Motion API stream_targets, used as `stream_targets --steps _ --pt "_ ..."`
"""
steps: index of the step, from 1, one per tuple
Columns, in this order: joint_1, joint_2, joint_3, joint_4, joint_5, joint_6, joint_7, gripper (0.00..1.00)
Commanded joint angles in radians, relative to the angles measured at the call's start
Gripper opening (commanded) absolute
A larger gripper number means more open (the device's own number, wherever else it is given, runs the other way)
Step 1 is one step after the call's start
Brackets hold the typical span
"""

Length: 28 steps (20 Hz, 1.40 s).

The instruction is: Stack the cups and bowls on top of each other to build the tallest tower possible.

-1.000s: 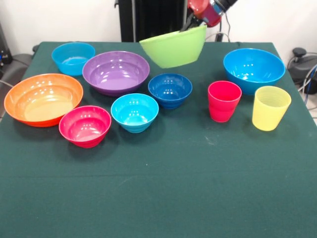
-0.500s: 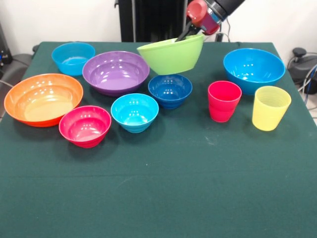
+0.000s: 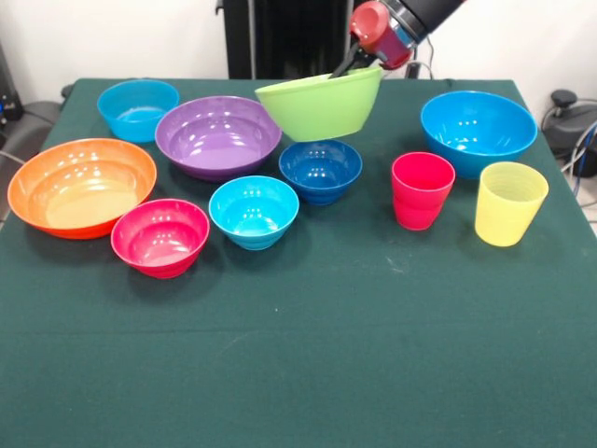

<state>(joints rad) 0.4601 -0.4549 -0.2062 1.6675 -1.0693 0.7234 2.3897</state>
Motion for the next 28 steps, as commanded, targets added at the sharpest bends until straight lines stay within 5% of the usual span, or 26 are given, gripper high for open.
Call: stream_targets --steps 1,28 --pt "0.022 0.035 0.034 -0.106 0.05 -0.006 0.188 0.0" --pt "0.082 0.074 -0.054 -0.127 0.103 -0.003 0.182 0.0"
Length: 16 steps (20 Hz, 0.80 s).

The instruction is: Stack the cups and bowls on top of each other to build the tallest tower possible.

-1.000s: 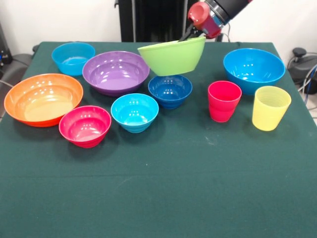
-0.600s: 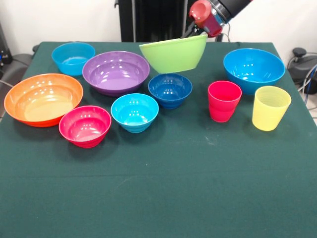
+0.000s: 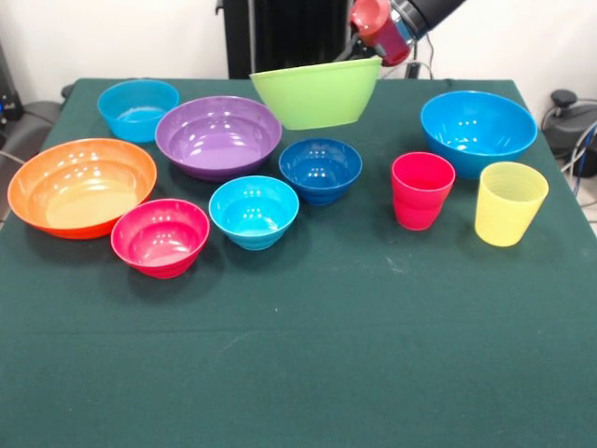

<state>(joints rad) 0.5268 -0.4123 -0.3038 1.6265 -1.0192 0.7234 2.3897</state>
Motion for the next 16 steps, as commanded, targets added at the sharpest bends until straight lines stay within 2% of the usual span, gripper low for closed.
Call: stream_targets --steps 1,16 --pt "0.013 0.03 0.043 -0.087 0.055 -0.002 0.176 0.0" --pt "-0.071 0.009 0.083 -0.085 0.196 0.062 0.007 0.0"
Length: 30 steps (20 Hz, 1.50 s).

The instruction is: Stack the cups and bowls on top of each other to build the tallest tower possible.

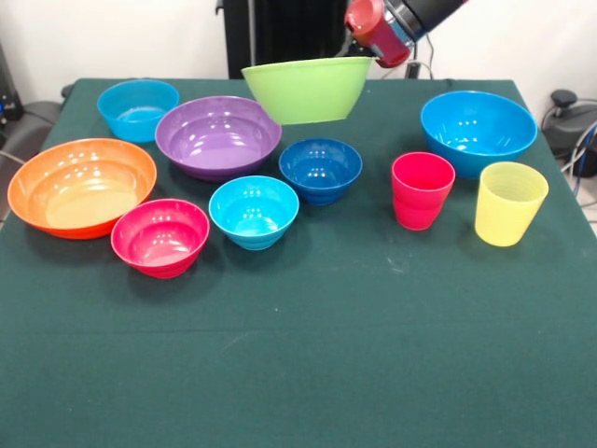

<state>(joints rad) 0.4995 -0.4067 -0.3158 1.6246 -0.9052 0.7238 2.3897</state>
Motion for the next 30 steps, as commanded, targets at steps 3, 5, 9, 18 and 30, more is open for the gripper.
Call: stream_targets --steps 3,5,9,18,30 --pt "-0.05 0.0 0.095 -0.086 0.099 0.07 -0.012 0.0" --pt "-0.057 -0.001 0.099 -0.095 0.109 0.081 -0.031 0.0" --pt "-0.063 -0.005 0.105 -0.104 0.119 0.087 -0.053 0.0" --pt "-0.07 -0.012 0.116 -0.106 0.134 0.088 -0.07 0.0" --pt "-0.142 -0.063 0.189 -0.043 0.176 0.091 -0.184 0.0"
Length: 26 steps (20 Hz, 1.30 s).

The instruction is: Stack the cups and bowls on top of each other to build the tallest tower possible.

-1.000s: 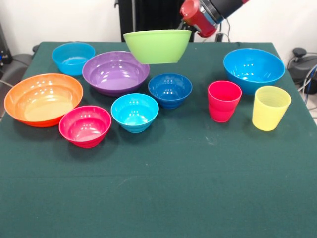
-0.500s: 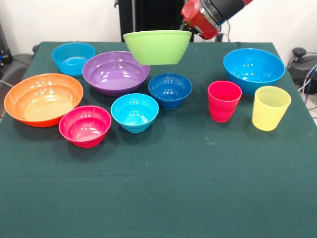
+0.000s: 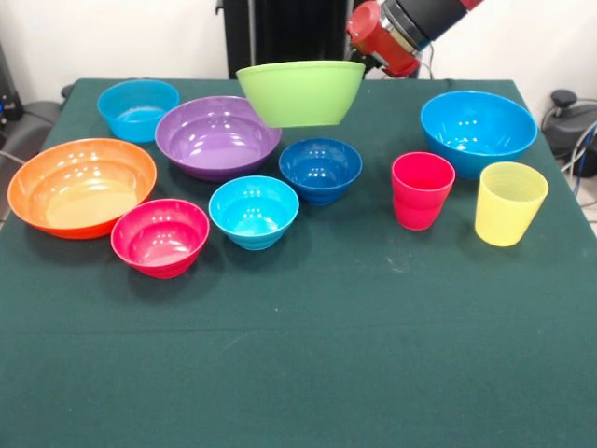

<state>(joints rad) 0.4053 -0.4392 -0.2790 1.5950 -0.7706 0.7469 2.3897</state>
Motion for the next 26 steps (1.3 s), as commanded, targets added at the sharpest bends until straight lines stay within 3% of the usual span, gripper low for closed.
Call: stream_targets --steps 1,12,26 --pt "-0.053 -0.036 0.159 -0.005 0.044 0.073 -0.191 0.0" --pt "-0.151 -0.075 0.26 0.05 0.106 0.161 -0.276 0.0" --pt "-0.258 -0.097 0.388 0.101 0.112 0.237 -0.344 0.0"
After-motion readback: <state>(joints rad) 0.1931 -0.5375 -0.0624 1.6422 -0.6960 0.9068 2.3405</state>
